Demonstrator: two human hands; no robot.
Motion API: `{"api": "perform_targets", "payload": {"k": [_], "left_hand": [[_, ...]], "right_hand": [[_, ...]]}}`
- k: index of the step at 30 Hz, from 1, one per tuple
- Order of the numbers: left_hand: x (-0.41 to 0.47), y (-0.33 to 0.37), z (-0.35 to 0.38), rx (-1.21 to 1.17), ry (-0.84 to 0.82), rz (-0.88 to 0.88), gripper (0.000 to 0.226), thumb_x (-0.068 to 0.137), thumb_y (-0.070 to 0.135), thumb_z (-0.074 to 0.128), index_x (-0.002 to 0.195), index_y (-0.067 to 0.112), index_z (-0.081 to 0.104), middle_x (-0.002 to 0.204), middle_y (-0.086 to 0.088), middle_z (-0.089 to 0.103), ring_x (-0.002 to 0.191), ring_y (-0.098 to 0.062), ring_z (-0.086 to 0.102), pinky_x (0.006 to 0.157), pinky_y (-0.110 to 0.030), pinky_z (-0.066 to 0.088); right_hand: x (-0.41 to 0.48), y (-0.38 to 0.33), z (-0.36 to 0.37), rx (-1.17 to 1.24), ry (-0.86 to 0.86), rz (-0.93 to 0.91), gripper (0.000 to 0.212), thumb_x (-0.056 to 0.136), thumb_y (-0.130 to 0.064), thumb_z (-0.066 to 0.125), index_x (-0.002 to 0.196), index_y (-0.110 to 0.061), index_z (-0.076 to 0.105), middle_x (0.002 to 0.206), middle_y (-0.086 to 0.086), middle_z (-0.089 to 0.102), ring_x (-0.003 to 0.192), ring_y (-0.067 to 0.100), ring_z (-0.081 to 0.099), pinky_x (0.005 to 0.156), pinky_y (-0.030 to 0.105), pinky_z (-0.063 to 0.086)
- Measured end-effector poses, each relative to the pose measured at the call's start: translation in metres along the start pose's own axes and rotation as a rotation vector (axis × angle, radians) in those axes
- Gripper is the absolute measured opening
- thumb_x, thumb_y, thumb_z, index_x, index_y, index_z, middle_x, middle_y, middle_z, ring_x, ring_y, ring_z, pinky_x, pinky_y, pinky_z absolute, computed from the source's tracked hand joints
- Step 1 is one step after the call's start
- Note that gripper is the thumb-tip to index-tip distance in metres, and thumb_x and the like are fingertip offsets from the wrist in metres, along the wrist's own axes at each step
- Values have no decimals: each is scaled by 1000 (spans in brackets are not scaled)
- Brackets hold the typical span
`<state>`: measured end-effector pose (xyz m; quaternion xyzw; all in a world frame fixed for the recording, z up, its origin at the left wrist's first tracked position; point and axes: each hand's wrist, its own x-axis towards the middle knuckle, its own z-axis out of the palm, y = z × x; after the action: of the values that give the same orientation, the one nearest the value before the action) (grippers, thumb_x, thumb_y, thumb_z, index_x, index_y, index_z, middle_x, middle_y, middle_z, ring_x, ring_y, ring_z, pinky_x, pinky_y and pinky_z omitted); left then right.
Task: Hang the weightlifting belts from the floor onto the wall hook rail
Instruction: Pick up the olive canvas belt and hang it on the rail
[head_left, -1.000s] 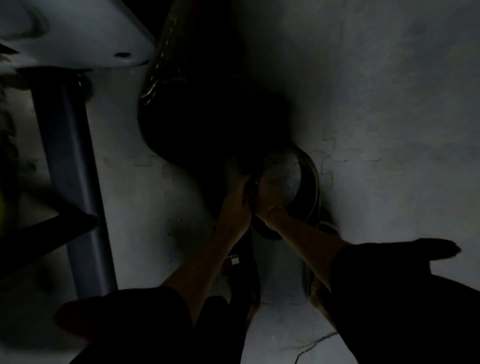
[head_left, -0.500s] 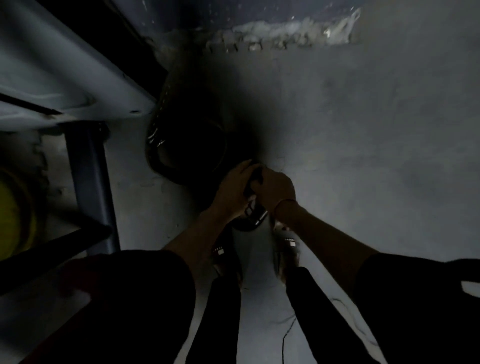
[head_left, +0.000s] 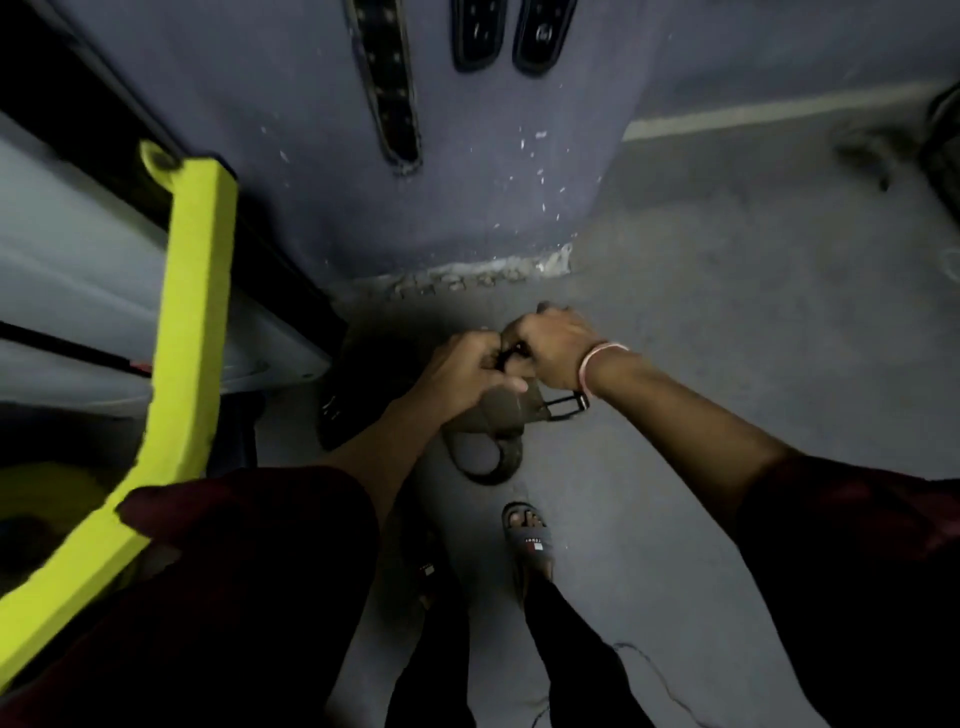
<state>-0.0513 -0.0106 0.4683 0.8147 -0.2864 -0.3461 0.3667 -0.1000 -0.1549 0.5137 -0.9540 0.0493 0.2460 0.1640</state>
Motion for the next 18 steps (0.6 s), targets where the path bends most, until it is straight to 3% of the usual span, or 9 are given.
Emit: {"api": "perform_targets", "payload": {"k": [2, 5, 9, 12, 15, 18], "left_hand": [[-10, 39, -21, -53, 65, 12, 41, 72, 15, 84, 56, 27, 49, 56, 16, 47, 55, 3, 41, 54, -24, 34], [-25, 95, -54, -117, 137, 50, 41, 81, 8, 76, 56, 25, 49, 48, 18, 48, 46, 9, 42, 50, -14, 31], [-49, 161, -92, -139, 212, 61, 15, 89, 14, 69, 76, 8, 66, 65, 6, 58, 60, -5, 50, 58, -21, 36], [-69, 206, -120, -278, 401, 69, 15, 92, 18, 67, 86, 5, 70, 72, 2, 63, 67, -10, 57, 65, -21, 44], [-86, 247, -151, -523, 551, 115, 17, 93, 23, 65, 91, 9, 72, 83, -8, 74, 77, -20, 70, 78, -37, 57], [-98, 289, -183, -656, 635, 208, 23, 92, 31, 66, 89, 9, 73, 85, -12, 75, 78, -25, 71, 76, -41, 58]], "right_hand": [[-21, -3, -36, 26, 96, -46, 26, 84, -27, 63, 107, -16, 70, 105, 14, 69, 106, 36, 53, 89, 39, 44], [-51, -9, -79, 64, 289, -105, 28, 87, -19, 62, 114, -11, 66, 113, 16, 59, 106, 36, 48, 90, 42, 42], [-86, -29, -136, 171, 551, -131, 51, 91, -16, 58, 140, -24, 46, 129, 11, 49, 120, 31, 45, 100, 45, 43], [-111, -39, -172, 293, 763, -3, 56, 95, -32, 58, 146, -23, 36, 138, 11, 43, 129, 29, 38, 109, 42, 37], [-139, -53, -200, 733, 894, 98, 53, 95, -46, 55, 138, -18, 42, 133, 9, 51, 123, 23, 46, 103, 34, 39], [-162, -77, -234, 1143, 769, -19, 37, 97, -45, 53, 118, -15, 56, 99, 0, 66, 94, 18, 64, 81, 32, 53]]}}
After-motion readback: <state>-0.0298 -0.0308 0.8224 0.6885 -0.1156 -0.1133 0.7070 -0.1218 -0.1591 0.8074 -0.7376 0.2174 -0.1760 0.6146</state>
